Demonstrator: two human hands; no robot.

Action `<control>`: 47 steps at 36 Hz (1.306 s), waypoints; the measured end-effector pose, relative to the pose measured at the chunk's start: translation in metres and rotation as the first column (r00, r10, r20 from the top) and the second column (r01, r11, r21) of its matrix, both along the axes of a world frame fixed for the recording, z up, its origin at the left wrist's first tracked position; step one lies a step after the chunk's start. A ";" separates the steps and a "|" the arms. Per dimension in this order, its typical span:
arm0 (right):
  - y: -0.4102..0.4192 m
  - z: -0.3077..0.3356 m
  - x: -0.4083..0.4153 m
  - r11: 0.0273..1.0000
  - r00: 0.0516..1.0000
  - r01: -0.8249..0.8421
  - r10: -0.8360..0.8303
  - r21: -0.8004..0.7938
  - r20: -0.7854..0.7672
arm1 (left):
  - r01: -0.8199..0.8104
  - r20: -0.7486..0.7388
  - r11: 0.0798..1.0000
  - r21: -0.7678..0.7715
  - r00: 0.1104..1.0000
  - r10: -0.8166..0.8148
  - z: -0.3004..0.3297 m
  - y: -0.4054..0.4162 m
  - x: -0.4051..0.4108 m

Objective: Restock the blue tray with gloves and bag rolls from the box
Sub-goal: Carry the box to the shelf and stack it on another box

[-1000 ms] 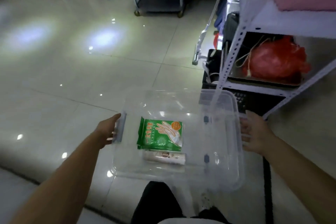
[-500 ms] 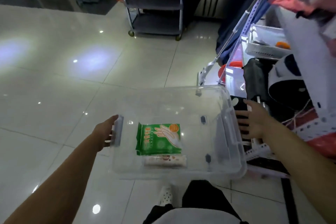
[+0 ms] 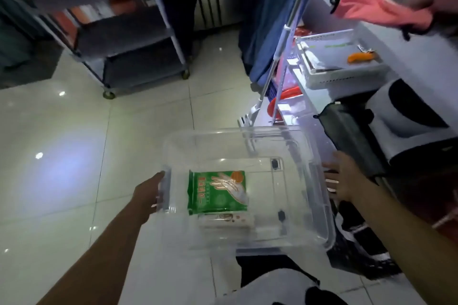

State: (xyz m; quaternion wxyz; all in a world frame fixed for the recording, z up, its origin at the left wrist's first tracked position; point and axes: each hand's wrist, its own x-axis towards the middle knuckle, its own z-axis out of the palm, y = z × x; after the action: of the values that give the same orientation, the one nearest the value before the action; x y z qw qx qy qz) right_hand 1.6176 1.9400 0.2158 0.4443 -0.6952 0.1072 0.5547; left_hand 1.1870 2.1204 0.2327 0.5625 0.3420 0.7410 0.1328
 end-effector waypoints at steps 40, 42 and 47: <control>0.115 -0.185 -0.263 0.192 0.286 0.942 -0.890 -0.277 0.356 | 0.943 0.043 0.116 -0.312 0.136 -0.990 -0.264 0.369 0.257; 0.113 -0.228 -0.268 0.210 0.307 0.939 -0.867 -0.270 0.392 | 0.937 0.038 0.086 -0.339 0.105 -0.994 -0.304 0.365 0.263; 0.107 -0.342 -0.267 0.277 0.375 0.922 -0.814 -0.272 0.444 | 0.948 0.008 0.041 -0.316 0.046 -0.999 -0.408 0.350 0.277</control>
State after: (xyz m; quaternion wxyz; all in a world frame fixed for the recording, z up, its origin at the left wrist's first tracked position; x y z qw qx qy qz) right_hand 1.3503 2.0468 -0.1262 0.4956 -0.6619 0.5545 0.0933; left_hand 1.4637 2.4707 -0.1749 0.4525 0.6973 0.3714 -0.4136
